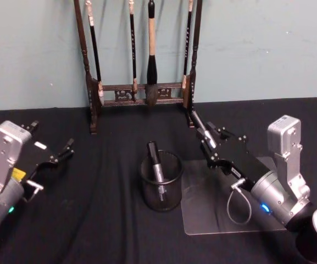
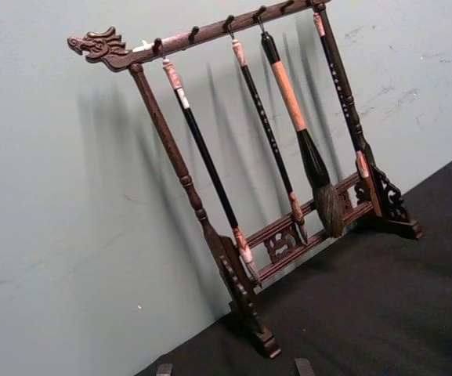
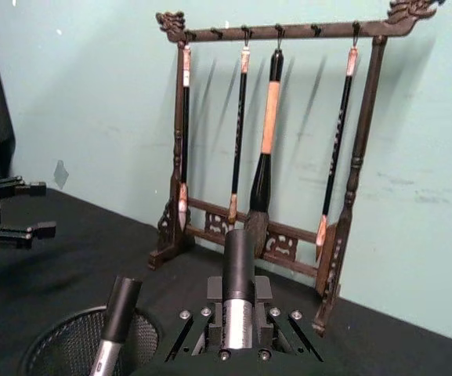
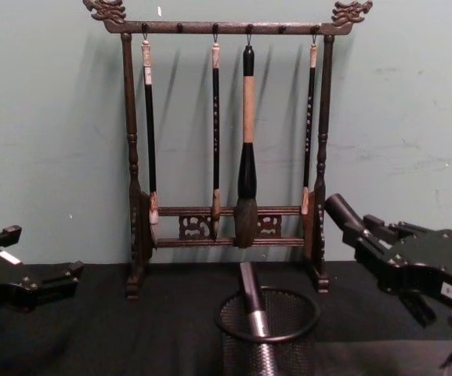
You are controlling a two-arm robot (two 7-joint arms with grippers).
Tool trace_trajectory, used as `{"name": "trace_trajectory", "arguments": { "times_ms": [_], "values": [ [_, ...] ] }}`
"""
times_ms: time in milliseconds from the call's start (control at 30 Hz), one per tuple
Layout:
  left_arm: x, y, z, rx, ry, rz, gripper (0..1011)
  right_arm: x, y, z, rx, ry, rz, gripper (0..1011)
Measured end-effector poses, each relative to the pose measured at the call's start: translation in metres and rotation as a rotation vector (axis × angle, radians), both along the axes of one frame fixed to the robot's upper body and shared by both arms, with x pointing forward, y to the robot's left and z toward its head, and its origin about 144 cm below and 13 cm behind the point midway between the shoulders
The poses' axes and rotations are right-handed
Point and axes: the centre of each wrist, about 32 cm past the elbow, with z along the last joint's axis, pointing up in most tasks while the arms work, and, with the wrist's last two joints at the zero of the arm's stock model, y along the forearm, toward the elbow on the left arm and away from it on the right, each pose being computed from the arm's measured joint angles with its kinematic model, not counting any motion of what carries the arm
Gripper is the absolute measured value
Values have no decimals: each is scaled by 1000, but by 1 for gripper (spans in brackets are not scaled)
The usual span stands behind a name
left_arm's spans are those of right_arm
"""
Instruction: Pick up the water-based marker from the table and place it into the pen holder.
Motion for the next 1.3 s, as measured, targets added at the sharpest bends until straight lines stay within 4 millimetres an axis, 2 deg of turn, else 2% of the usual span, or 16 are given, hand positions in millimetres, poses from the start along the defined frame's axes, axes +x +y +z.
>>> {"name": "trace_trajectory", "arguments": {
  "times_ms": [667,1300],
  "values": [
    [0,0,0,0,0,0,1009,11,10,4,8,-80,56,238],
    [0,0,0,0,0,0,1009,31,24,0,14,-139,134,237]
  ]
}}
